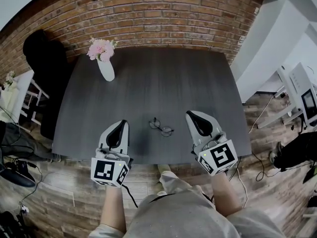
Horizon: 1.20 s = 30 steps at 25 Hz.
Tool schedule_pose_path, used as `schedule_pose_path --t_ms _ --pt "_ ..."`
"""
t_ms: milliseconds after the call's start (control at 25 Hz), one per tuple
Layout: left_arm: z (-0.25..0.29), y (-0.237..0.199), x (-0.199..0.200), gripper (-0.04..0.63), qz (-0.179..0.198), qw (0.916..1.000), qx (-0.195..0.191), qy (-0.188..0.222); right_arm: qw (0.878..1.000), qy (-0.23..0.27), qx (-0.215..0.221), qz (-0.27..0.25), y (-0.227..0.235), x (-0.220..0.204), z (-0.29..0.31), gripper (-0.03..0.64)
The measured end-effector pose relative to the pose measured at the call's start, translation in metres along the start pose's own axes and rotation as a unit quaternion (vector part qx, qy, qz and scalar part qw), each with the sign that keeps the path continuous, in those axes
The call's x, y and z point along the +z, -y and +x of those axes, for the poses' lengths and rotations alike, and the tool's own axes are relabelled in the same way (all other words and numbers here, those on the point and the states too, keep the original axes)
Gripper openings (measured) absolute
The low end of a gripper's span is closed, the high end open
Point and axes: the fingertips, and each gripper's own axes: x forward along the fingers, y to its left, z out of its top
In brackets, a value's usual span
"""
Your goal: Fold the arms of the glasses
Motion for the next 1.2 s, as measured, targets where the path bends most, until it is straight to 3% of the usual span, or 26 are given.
schedule_pose_path --t_ms 1200 --pt "-0.003 0.01 -0.004 -0.002 -0.009 0.9999 -0.007 0.001 1.0 -0.004 -0.003 0.003 -0.003 -0.006 -0.012 0.001"
